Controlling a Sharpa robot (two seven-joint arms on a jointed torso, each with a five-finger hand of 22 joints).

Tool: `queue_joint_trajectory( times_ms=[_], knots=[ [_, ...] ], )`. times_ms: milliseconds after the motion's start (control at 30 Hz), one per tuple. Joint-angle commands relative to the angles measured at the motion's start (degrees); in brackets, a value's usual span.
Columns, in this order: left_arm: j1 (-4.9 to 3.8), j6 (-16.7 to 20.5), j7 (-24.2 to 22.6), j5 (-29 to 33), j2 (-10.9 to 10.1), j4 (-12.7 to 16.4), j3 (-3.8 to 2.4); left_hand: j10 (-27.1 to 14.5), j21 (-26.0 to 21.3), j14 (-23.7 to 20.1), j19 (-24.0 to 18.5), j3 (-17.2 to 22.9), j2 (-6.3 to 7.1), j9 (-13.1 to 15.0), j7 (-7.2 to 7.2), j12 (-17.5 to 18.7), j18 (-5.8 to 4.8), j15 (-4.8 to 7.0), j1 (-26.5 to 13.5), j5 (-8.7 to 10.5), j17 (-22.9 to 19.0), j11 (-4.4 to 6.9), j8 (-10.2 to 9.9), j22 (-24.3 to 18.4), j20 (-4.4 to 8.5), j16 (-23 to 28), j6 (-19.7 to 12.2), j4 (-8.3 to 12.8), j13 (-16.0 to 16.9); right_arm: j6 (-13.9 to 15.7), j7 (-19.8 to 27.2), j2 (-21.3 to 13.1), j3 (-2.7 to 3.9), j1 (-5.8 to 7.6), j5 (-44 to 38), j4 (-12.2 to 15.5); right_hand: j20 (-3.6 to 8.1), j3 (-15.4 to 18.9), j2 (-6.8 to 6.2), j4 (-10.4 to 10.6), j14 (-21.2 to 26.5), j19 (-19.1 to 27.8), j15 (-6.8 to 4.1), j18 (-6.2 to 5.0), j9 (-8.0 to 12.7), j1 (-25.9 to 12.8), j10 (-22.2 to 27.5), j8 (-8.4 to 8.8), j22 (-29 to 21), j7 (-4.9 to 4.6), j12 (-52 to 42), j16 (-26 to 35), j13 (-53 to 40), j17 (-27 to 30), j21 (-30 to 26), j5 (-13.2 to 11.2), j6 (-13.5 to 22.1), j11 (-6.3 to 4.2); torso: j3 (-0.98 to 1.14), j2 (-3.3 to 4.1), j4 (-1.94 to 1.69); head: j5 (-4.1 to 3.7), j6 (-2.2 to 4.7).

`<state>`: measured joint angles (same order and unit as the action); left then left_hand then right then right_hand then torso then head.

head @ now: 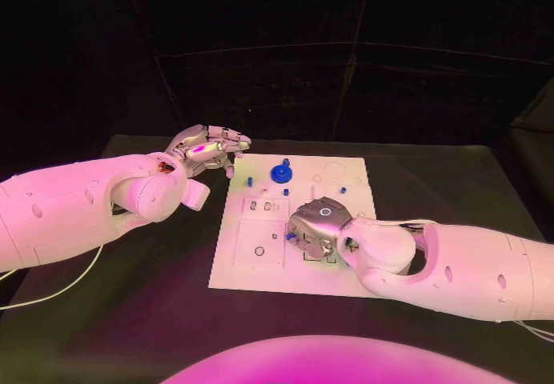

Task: Assemble the parts on the task board

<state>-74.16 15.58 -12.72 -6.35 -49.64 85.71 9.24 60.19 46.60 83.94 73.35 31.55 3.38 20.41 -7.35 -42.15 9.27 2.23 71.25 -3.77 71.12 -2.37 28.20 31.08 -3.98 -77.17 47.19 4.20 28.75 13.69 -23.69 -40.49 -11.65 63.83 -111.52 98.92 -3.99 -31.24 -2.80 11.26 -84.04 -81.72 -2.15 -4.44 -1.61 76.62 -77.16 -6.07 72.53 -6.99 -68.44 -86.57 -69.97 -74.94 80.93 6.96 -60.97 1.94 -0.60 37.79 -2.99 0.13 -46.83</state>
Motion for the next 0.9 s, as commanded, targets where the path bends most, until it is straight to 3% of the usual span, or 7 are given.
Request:
queue_joint_trajectory(
  times_ms=[33,233,433,733,900],
  knots=[
    [-0.05,-0.45,0.09,0.18,0.04,0.06,-0.03,-0.40,-0.22,-0.02,0.28,-0.16,0.03,-0.05,-0.09,0.23,0.85,-0.30,0.50,0.32,-0.07,-0.10,-0.17,-0.09,0.07,0.35,0.48,0.26,-0.08,0.54,1.46,-0.10,-0.02,0.05,0.52,0.16,-0.28,-0.89,-0.12,-0.15,-4.67,0.18,0.28,0.80,-2.36,-0.74,0.17,0.30,0.00,-0.29,0.22,0.08,0.08,-9.23,-0.14,-0.68,-0.05,0.34,-0.04,0.05,-0.06,-0.04,0.00],
    [-0.04,-0.55,0.21,0.18,0.05,0.07,-0.01,-0.40,-0.22,-0.02,0.28,-0.16,0.03,-0.05,-0.09,0.23,0.85,-0.30,0.50,0.32,-0.07,-0.10,-0.17,-0.09,0.07,0.35,0.48,0.26,-0.08,0.43,1.75,-0.19,-0.01,0.05,0.62,0.04,-0.29,-2.04,-0.04,-0.54,-4.68,0.18,0.28,0.80,-2.37,-1.19,0.15,0.35,0.04,-0.27,0.19,0.05,0.07,-9.28,-0.13,-1.31,-0.12,0.35,-0.05,0.03,-0.04,-0.04,0.01],
    [-0.04,-0.70,0.38,0.18,0.06,0.06,0.00,-0.41,-0.25,-0.02,0.31,-0.23,0.02,-0.11,-0.13,0.22,0.83,-0.33,0.40,0.32,-0.09,-0.14,-0.21,-0.10,0.05,0.37,0.40,0.20,-0.16,0.54,1.68,-0.06,0.00,0.06,0.64,-0.48,-0.28,-2.99,-0.96,-1.87,-4.68,0.19,0.25,0.80,-2.41,-1.38,0.14,0.37,0.04,-0.27,0.14,0.06,0.03,-9.28,-0.14,-2.02,-0.25,0.33,-0.05,0.04,-0.02,-0.09,0.05],
    [-0.04,-0.86,0.63,0.18,0.07,0.05,0.02,-0.42,-0.28,-0.04,0.32,-0.28,0.01,-0.15,-0.15,0.21,0.83,-0.35,0.35,0.33,-0.15,-0.16,-0.22,-0.12,0.04,0.41,0.35,0.17,-0.20,2.23,1.20,0.12,0.01,0.06,0.65,-0.97,-0.29,-3.37,-0.92,-2.07,-4.69,0.16,0.28,0.81,-2.41,-1.69,0.09,0.41,0.11,-0.35,0.10,0.04,0.00,-9.33,-0.11,-2.14,-0.25,0.38,-0.04,0.08,-0.05,-0.10,0.03],
    [-0.04,-0.95,0.74,0.18,0.06,0.04,0.02,-0.45,-0.30,-0.02,0.35,-0.35,-0.02,-0.21,-0.19,0.21,0.82,-0.37,0.24,0.33,-0.11,-0.20,-0.26,-0.13,0.02,0.38,0.27,0.09,-0.28,3.00,1.43,0.19,0.01,0.06,0.66,-1.09,-0.37,-3.40,-1.74,-2.21,-4.68,0.19,0.42,0.81,-2.27,-2.50,0.24,0.86,0.08,-0.61,0.26,0.07,0.15,-9.30,-0.13,-2.37,0.43,0.57,-0.03,0.04,-0.04,-0.10,-0.02]
  ],
)
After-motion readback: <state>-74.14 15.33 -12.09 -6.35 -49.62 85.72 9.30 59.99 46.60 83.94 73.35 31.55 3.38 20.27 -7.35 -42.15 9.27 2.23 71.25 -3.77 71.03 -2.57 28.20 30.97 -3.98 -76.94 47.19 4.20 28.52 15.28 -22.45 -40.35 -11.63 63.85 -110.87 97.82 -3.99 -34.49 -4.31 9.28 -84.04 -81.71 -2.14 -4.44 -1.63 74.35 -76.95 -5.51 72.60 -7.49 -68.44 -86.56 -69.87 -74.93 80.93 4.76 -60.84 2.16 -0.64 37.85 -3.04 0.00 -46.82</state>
